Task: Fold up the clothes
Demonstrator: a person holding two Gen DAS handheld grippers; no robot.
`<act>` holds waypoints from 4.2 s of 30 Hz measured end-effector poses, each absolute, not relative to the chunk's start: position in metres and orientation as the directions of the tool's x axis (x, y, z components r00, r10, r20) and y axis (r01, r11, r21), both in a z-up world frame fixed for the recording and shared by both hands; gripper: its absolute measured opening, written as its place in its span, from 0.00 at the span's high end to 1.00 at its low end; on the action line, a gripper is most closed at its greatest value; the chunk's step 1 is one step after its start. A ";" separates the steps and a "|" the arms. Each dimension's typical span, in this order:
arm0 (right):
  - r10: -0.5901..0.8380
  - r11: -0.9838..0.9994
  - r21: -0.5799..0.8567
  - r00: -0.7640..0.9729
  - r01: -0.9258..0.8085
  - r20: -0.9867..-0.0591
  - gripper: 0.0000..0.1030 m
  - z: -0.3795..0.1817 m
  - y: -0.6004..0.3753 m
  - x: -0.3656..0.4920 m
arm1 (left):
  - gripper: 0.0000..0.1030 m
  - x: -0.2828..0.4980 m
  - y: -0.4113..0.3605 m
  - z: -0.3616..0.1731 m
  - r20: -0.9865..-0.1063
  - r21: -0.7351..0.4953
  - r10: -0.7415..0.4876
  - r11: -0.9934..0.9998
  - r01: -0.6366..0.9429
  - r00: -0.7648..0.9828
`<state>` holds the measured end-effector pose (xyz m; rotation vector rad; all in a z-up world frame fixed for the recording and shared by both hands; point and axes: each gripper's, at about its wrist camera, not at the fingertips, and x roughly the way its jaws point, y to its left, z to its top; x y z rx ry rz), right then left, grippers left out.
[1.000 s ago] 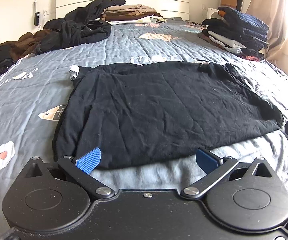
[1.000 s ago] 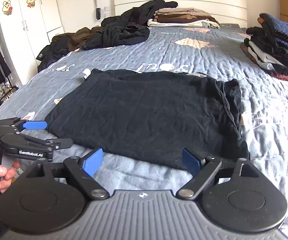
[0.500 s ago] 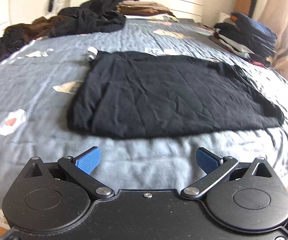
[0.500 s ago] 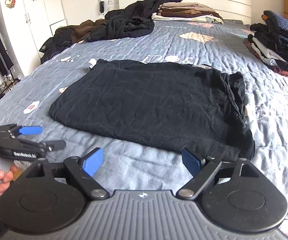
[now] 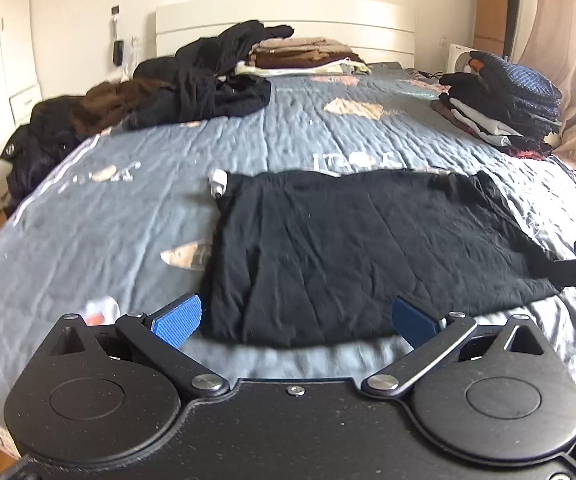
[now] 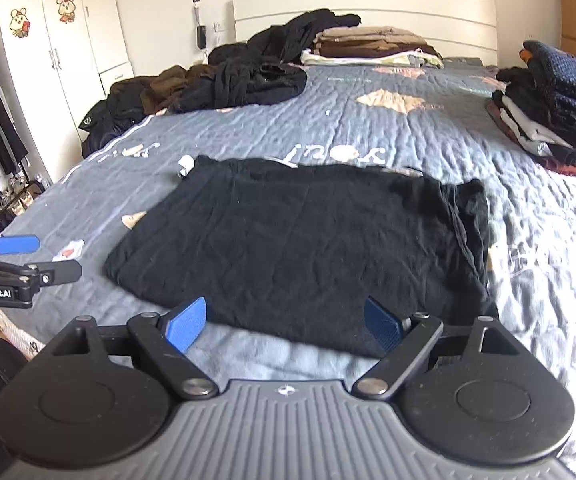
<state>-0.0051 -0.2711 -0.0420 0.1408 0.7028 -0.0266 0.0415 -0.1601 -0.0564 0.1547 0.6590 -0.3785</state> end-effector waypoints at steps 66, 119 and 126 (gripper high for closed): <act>0.115 0.982 0.189 0.727 0.021 -0.677 0.17 -0.042 -0.292 0.031 | 0.33 0.105 -0.047 -0.217 -0.365 -0.880 -0.487 0.459 -0.123 0.794; 0.147 0.982 0.186 0.669 -0.014 -0.728 0.17 -0.064 -0.280 0.043 | 0.53 0.213 -0.058 -0.151 -0.565 -0.496 -0.765 0.613 0.615 0.307; 0.128 0.986 0.169 0.649 0.000 -0.750 0.17 -0.071 -0.277 0.050 | 0.66 0.247 -0.076 -0.188 -0.591 -0.571 -0.781 0.582 0.579 0.201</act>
